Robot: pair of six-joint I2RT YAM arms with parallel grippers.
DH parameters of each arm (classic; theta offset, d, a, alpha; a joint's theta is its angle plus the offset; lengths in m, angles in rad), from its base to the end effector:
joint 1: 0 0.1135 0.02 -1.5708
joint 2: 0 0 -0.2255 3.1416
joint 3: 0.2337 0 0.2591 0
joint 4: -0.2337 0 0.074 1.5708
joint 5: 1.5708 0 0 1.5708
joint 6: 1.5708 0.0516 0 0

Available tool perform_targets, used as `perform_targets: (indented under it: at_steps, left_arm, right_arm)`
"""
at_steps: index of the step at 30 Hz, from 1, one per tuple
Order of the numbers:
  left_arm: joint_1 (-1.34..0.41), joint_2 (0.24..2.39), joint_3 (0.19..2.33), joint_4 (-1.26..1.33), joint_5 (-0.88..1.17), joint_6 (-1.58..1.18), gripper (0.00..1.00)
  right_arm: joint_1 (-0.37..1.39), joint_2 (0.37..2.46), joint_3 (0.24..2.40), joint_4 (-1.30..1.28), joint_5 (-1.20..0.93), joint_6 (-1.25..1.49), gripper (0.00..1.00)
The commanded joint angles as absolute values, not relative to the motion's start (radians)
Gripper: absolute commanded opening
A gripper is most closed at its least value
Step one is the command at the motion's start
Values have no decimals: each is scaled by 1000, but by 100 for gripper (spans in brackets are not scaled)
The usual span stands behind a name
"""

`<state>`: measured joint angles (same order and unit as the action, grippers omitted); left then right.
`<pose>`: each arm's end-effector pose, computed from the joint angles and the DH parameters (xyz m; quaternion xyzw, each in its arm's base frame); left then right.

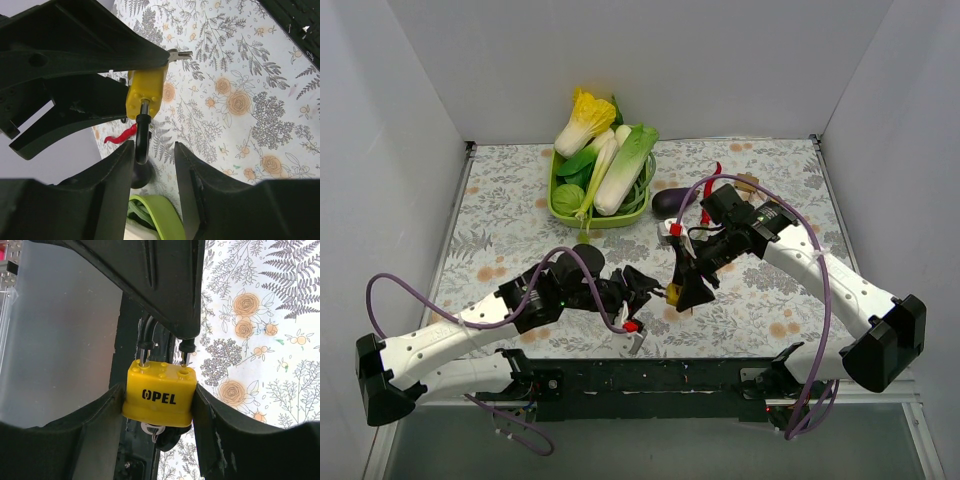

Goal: Lock with the key
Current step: Pick up the lock from the center of the board.

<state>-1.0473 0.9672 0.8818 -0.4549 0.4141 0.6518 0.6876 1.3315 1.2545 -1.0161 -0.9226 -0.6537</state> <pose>0.1081 -0.2288 0.2751 0.7064 0.4862 -0.2701 0.4377 0.1832 0.2037 0.2796 -0.6232 0.6162 0.4360 0.2045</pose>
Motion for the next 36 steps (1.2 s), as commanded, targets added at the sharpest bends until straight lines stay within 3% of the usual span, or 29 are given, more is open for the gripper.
perform_targets:
  at_steps: [1, 10, 14, 18, 20, 23, 25, 30, 36]
  left_arm:
    - [-1066, 945, 867, -433, 387, 632, 37]
    - [-1089, 960, 871, -400, 394, 589, 32]
    - [-1095, 963, 873, -400, 385, 581, 22]
    - [-1097, 957, 868, -390, 380, 560, 0]
    - [-1097, 953, 871, -374, 385, 531, 0]
    - [-1095, 972, 916, -394, 377, 396, 0]
    - [-1089, 988, 959, -454, 365, 234, 0]
    - [-1011, 960, 977, -476, 425, -24, 0]
    - [-827, 995, 1061, -451, 569, -340, 0]
  right_arm:
    - [693, 1328, 1287, -1022, -1000, -657, 1]
    - [709, 1327, 1273, -1020, -996, -658, 1]
    - [709, 1325, 1269, -1022, -997, -657, 1]
    - [709, 1322, 1262, -1020, -996, -649, 1]
    - [709, 1322, 1262, -1011, -989, -628, 1]
    - [693, 1318, 1313, -991, -922, -554, 63]
    - [658, 1310, 1354, -1020, -894, -541, 88]
    - [534, 1254, 1388, -1063, -838, -627, 93]
    - [506, 1155, 1329, -919, -828, -579, 93]
